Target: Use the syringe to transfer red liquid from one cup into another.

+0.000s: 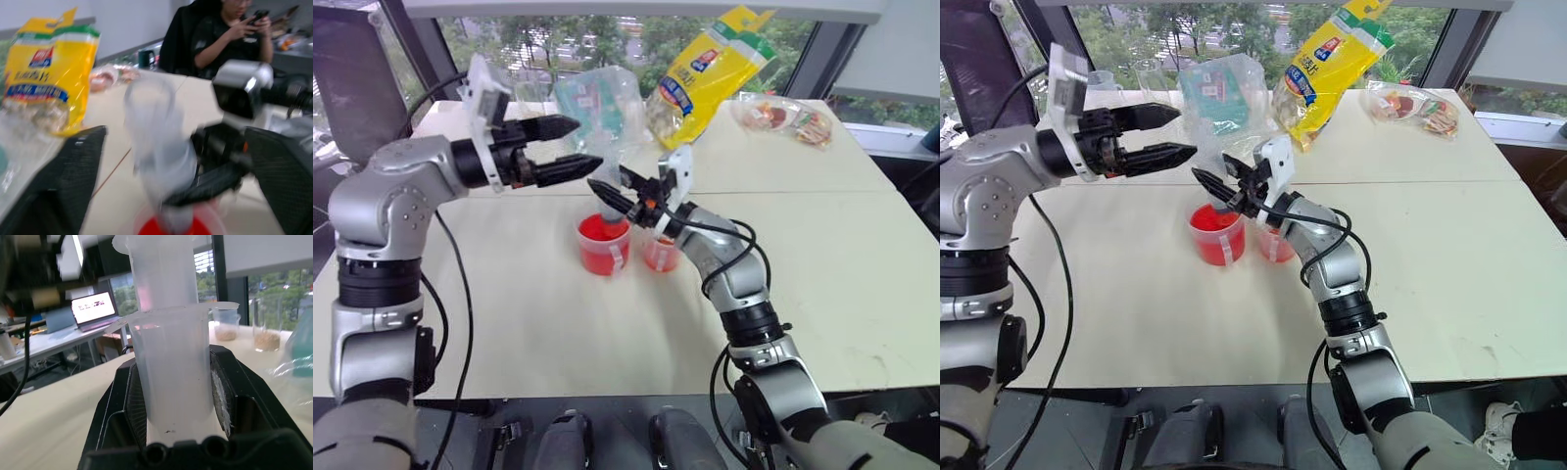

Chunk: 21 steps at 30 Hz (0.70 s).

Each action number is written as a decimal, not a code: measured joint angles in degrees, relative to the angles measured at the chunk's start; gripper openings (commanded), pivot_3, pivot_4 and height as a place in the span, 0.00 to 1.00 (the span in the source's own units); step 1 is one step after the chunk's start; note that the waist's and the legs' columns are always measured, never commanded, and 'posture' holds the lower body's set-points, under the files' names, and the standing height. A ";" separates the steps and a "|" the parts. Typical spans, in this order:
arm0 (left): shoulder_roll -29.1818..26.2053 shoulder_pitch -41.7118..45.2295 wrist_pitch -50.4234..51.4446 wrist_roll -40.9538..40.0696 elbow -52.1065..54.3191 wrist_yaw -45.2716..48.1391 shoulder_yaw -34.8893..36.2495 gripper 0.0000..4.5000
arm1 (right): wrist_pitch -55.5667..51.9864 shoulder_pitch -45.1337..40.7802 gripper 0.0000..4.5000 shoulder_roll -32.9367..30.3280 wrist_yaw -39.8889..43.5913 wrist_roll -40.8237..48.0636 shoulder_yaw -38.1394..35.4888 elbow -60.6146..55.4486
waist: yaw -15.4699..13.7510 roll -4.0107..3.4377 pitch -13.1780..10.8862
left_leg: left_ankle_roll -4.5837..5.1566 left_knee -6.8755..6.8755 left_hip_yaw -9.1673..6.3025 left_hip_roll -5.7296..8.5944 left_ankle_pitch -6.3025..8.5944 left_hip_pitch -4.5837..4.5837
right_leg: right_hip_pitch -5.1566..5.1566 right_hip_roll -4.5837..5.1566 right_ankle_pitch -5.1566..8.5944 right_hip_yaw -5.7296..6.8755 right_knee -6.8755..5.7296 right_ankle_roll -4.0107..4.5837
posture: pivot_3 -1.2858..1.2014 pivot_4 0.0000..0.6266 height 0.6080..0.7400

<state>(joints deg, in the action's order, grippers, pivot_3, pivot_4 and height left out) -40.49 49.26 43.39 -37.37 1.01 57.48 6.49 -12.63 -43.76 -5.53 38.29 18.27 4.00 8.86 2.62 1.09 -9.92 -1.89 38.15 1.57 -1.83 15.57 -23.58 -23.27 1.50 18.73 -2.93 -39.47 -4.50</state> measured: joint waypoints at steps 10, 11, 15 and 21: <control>-3.01 -1.81 0.03 -0.77 0.67 -0.66 2.80 0.99 | -8.01 -3.52 0.32 -2.79 -3.89 6.53 -5.77 -7.52 | -0.21 0.00 0.00 | 0.01 0.00 -0.01 0.02 0.00 -0.01 | 0.02 0.04 0.00 0.01 0.01 0.00 | 0.52 0.24 1.00; -2.65 -1.44 -0.11 -0.71 0.11 -0.67 2.73 0.99 | -9.16 -4.11 0.32 -3.68 -4.58 7.57 -6.97 -8.87 | -0.26 0.00 0.00 | 0.01 0.00 -0.01 0.02 0.00 -0.01 | 0.02 0.04 0.00 0.02 0.01 0.00 | 0.52 0.24 1.00; -0.90 0.52 -1.60 0.02 -2.06 -0.57 1.93 0.99 | -12.02 -5.23 0.32 -7.99 -6.64 10.00 -10.93 -13.76 | -0.25 0.00 0.00 | 0.02 0.00 -0.01 0.02 0.01 -0.01 | 0.03 0.03 0.00 0.02 0.03 0.00 | 0.52 0.24 1.00; 2.83 4.58 -4.33 1.79 -6.20 0.58 -1.15 0.99 | -13.22 2.86 0.32 -10.65 -7.77 9.90 -11.72 -16.49 | -0.16 0.01 0.00 | 0.02 0.00 0.01 0.01 0.01 -0.01 | 0.02 -0.01 0.00 0.00 0.02 0.00 | 0.52 0.24 1.00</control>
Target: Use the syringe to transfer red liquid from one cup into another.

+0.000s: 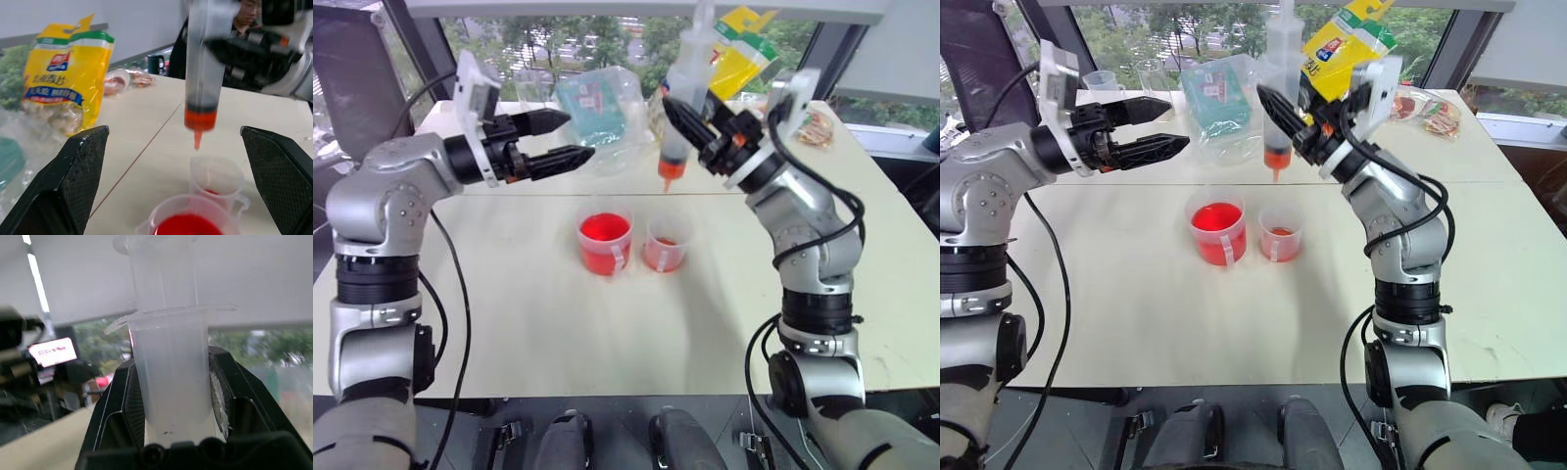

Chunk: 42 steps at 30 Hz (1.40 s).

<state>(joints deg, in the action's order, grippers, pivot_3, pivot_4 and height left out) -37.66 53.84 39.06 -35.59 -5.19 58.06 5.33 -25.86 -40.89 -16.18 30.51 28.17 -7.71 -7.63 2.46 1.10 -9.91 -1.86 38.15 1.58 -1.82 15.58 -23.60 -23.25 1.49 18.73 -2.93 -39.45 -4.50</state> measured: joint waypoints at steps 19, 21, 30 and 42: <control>15.19 13.47 -6.36 4.03 -12.76 5.63 -7.22 0.99 | 2.52 8.37 0.32 0.74 -1.85 -3.35 4.72 -1.30 | 0.00 -0.01 -0.01 | -0.01 0.02 0.04 0.01 -0.01 0.00 | -0.03 -0.07 0.00 -0.02 0.00 0.00 | 0.52 0.24 1.00; 16.17 13.89 -7.00 4.77 -14.11 6.16 -7.98 0.99 | 2.52 8.40 0.32 0.74 -1.99 -3.43 4.92 -1.37 | 0.00 -0.01 -0.01 | -0.01 0.02 0.04 0.01 -0.01 0.00 | -0.03 -0.07 0.00 -0.02 0.00 0.00 | 0.52 0.24 1.00; 18.92 15.22 -8.86 7.05 -18.14 7.76 -8.77 0.94 | 2.52 8.57 0.32 0.69 -2.30 -4.26 5.24 -1.80 | -0.08 -0.01 -0.01 | -0.01 0.02 0.04 0.01 -0.01 0.00 | -0.03 -0.07 0.00 -0.02 0.01 0.00 | 0.52 0.24 1.00; 20.89 16.75 -10.66 9.02 -21.87 7.46 -7.07 0.01 | 2.65 9.14 0.32 0.39 -1.99 -4.89 5.57 -2.60 | -0.07 -0.01 -0.01 | -0.01 0.03 0.04 0.01 -0.01 0.00 | -0.03 -0.09 0.00 -0.02 0.00 -0.01 | 0.52 0.24 1.00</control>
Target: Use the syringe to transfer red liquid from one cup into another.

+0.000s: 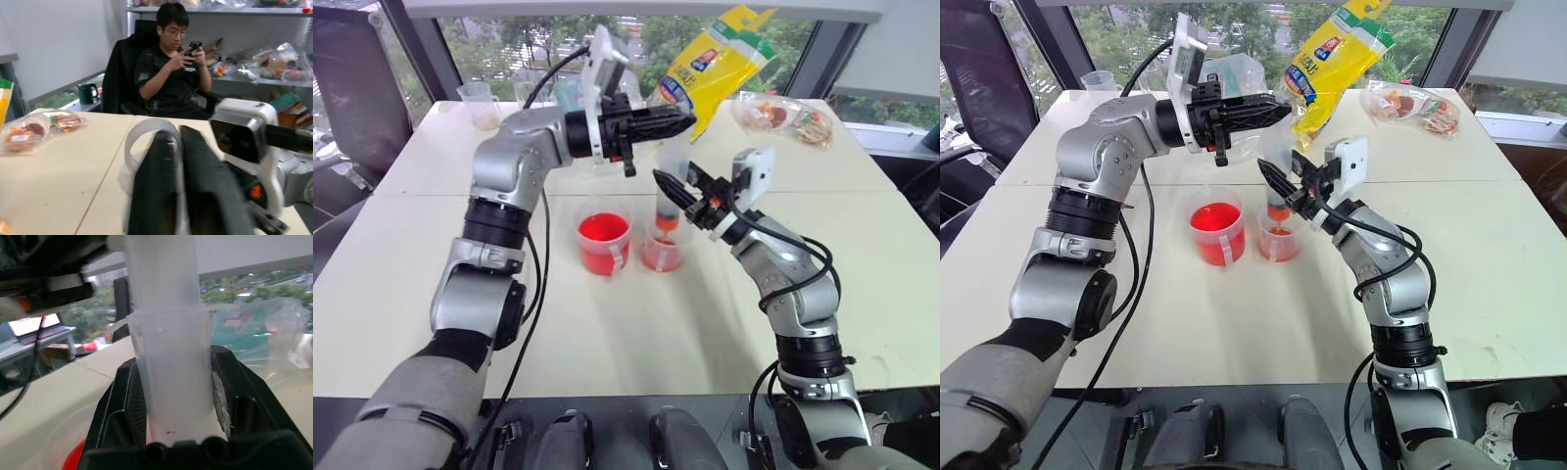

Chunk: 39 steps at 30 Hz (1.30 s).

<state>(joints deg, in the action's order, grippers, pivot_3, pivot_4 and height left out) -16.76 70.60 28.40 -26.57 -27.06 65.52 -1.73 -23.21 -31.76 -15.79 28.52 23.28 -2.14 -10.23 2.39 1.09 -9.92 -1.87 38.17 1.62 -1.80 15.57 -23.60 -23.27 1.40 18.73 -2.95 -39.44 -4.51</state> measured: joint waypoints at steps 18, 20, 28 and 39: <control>0.90 -2.76 -0.79 1.62 2.99 0.49 -0.28 0.01 | -7.45 -0.22 0.32 -2.16 -0.50 2.65 -1.01 -3.93 | -0.05 0.00 0.00 | 0.00 0.01 -0.01 0.00 0.00 0.00 | 0.01 0.01 0.00 0.00 0.00 0.00 | 0.52 0.24 1.00; 1.03 -3.26 -0.93 1.82 3.04 0.45 -0.28 0.01 | -8.49 -0.32 0.32 -2.21 -0.67 3.09 -1.05 -4.03 | -0.05 0.00 0.00 | 0.00 0.01 -0.01 0.00 0.00 0.00 | 0.01 0.01 0.00 0.00 -0.01 0.00 | 0.52 0.24 1.00; 1.59 -5.16 -1.11 2.32 4.64 0.19 -0.29 0.01 | -11.13 -1.07 0.32 -3.29 -0.91 5.68 -1.36 -4.56 | -0.06 0.00 0.00 | 0.00 0.01 -0.01 -0.01 0.00 0.00 | 0.01 0.01 0.00 0.00 0.00 0.00 | 0.52 0.24 1.00; 1.99 -6.11 -0.16 2.32 6.97 -0.86 -0.29 0.01 | -13.50 -1.90 0.32 -3.92 -1.30 8.40 -2.44 -5.50 | -0.08 0.00 0.00 | 0.00 0.01 -0.01 0.00 0.00 0.00 | 0.02 0.01 0.00 0.00 -0.01 0.00 | 0.52 0.24 1.00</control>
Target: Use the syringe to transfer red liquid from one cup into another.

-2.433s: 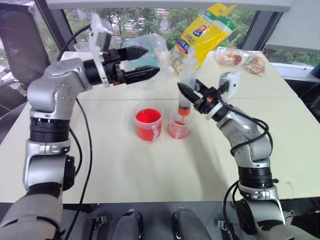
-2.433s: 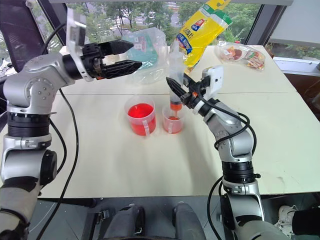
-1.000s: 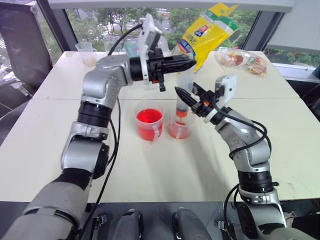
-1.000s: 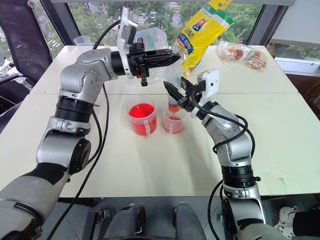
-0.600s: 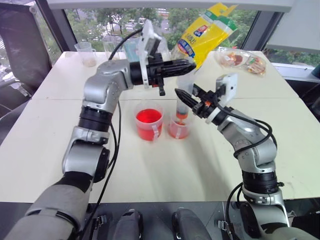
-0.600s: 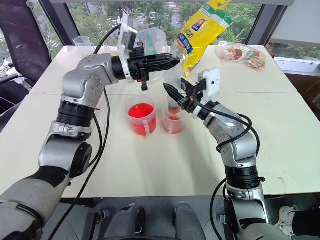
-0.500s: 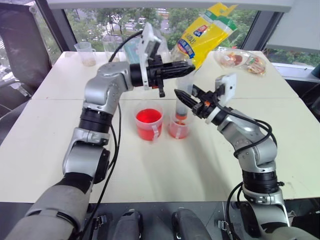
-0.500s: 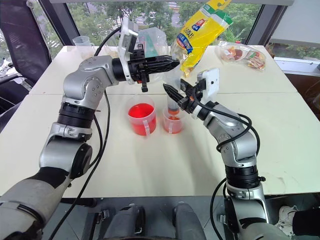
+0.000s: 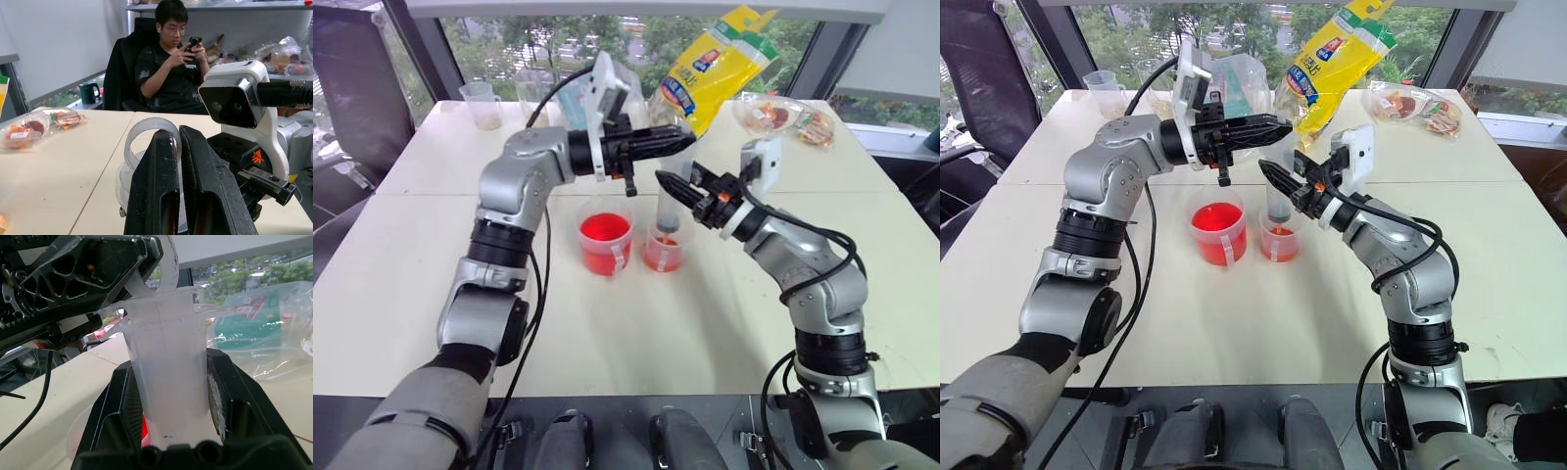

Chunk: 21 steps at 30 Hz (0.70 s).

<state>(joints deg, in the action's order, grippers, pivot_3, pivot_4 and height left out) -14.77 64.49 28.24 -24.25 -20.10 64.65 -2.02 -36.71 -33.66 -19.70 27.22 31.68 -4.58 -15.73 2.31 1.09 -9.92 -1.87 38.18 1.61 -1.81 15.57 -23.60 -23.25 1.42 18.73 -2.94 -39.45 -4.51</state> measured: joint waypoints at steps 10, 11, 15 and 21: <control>-0.80 -0.04 1.97 -0.32 0.56 -0.42 0.43 0.29 | -0.21 0.06 0.32 0.12 -0.85 0.10 -0.42 -0.02 | 0.04 0.00 0.00 | 0.00 0.00 0.00 0.00 0.00 0.00 | 0.00 0.00 0.00 0.00 0.00 0.00 | 0.52 0.24 1.00; -1.05 -0.06 2.58 -0.54 0.78 -0.26 0.50 0.41 | -0.17 0.06 0.32 0.14 -1.18 0.10 -0.75 -0.02 | 0.02 0.00 0.00 | 0.00 0.00 0.00 0.00 0.00 0.00 | 0.00 0.00 0.00 0.00 0.00 0.00 | 0.52 0.24 1.00; -3.39 -0.34 5.15 -1.46 2.92 -0.13 0.63 0.87 | 0.28 0.07 0.32 0.64 -1.47 0.59 -0.79 -1.25 | 0.21 0.00 0.00 | 0.00 -0.01 0.00 -0.01 0.00 0.00 | -0.02 -0.02 0.00 0.00 -0.01 0.00 | 0.52 0.24 1.00; -10.84 -2.00 9.21 -4.22 8.77 -1.71 4.69 1.00 | 0.13 0.04 0.32 0.76 -1.97 1.35 -0.59 -4.71 | 0.21 0.00 0.00 | 0.00 -0.01 -0.01 -0.02 0.00 0.01 | -0.01 0.02 0.00 -0.01 -0.02 0.00 | 0.52 0.24 1.00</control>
<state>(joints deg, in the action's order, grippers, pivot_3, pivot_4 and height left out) -25.62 62.49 37.45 -28.47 -11.33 62.95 2.67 -36.58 -33.62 -18.94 25.25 33.03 -5.17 -20.45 2.51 1.09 -9.92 -1.87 38.18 1.59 -1.82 15.57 -23.59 -23.26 1.44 18.73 -2.95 -39.47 -4.51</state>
